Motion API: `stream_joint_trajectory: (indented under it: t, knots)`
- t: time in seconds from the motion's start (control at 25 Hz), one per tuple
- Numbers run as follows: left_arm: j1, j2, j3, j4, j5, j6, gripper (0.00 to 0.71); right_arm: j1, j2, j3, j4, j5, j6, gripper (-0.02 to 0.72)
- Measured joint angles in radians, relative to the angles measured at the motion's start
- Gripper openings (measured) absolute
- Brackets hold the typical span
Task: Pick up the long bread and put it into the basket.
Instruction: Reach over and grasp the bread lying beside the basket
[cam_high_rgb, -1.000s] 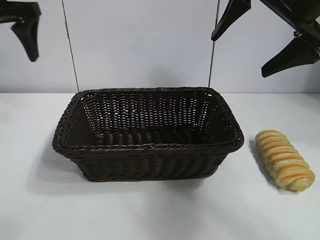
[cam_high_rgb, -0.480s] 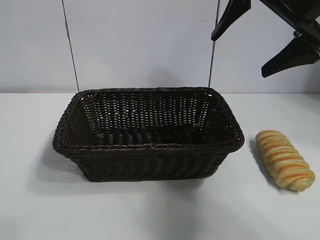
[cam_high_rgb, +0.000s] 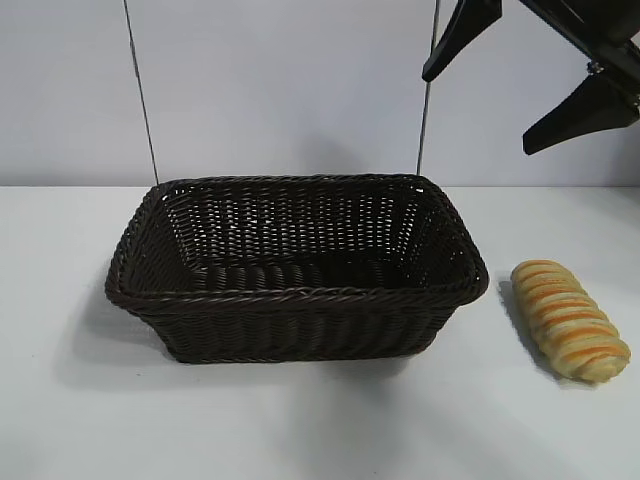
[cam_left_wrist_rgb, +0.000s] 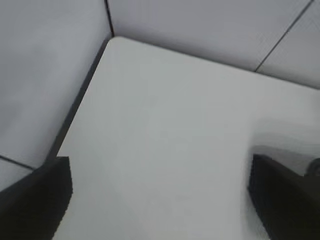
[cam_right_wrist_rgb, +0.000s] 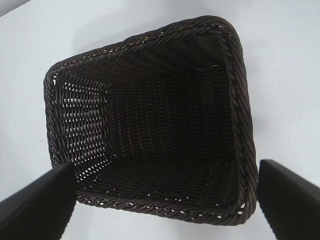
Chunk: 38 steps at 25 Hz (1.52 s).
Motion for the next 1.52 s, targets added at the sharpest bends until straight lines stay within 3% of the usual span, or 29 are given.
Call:
stream_joint_trajectory:
  t: [0.08, 0.24, 0.56, 0.8, 1.12, 1.4, 1.52]
  knots:
    - [-0.028, -0.08, 0.05, 0.05, 0.0, 0.0, 0.692, 0.0, 0.0, 0.0, 0.0, 0.0, 0.0, 0.681]
    - [-0.032, -0.259, 0.275, 0.144, -0.036, 0.0, 0.689, 0.0, 0.0, 0.0, 0.0, 0.0, 0.0, 0.681]
    - [-0.032, -0.616, 0.828, 0.13, -0.148, -0.043, 0.688, 0.0, 0.0, 0.0, 0.0, 0.0, 0.0, 0.681]
    - [-0.032, -0.827, 1.082, 0.13, -0.158, -0.12, 0.688, 0.0, 0.0, 0.0, 0.0, 0.0, 0.0, 0.681]
    - [-0.033, -0.895, 1.208, 0.129, -0.153, -0.125, 0.685, 0.0, 0.0, 0.0, 0.0, 0.0, -0.001, 0.681]
    - [-0.033, -0.895, 1.211, 0.129, -0.157, -0.129, 0.673, 0.0, 0.0, 0.0, 0.0, 0.0, -0.005, 0.681]
    - [-0.033, -0.897, 1.211, 0.129, -0.157, -0.129, 0.672, 0.0, 0.0, 0.0, 0.0, -0.001, -0.041, 0.681]
